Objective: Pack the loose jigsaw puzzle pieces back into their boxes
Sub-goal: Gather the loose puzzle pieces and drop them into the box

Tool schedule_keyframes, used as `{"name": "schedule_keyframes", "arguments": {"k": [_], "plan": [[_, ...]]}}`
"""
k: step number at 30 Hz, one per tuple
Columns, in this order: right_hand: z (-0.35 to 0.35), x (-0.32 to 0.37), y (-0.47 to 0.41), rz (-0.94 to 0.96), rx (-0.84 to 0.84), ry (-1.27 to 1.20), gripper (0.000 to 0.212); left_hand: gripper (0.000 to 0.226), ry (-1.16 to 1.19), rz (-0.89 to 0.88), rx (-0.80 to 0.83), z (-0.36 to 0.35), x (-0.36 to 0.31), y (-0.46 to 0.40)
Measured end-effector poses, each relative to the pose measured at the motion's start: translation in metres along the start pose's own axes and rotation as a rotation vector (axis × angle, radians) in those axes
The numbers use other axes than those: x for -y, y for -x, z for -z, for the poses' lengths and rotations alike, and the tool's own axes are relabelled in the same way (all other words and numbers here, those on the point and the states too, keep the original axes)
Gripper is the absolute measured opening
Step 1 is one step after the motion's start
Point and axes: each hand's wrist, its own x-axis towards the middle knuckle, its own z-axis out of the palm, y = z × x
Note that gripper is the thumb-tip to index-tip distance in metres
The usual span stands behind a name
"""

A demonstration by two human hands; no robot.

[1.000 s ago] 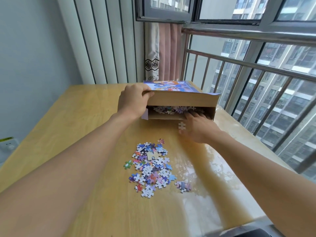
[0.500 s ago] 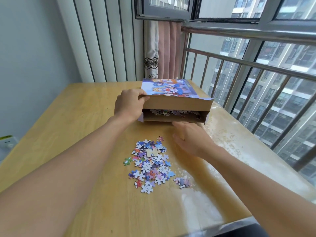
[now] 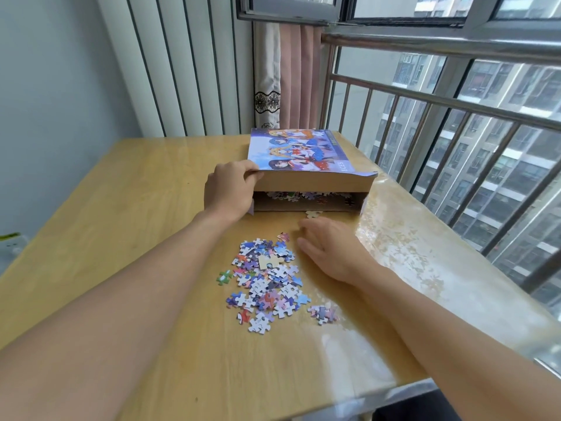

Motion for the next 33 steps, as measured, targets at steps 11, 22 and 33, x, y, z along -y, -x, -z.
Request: {"name": "schedule_keyframes", "arguments": {"k": [11, 22, 33], "plan": [[-0.005, -0.01, -0.013, -0.045, 0.012, 0.047, 0.055, 0.021, 0.001, -0.064, -0.07, 0.006, -0.008, -0.015], [0.006, 0.037, 0.005, 0.004, 0.187, -0.154, 0.053, 0.021, 0.128, -0.026, 0.018, 0.013, 0.028, 0.025], [0.027, 0.038, 0.015, -0.002, 0.472, -0.236, 0.105, 0.15, -0.12, -0.074, 0.869, 0.073, 0.03, 0.12]]}}
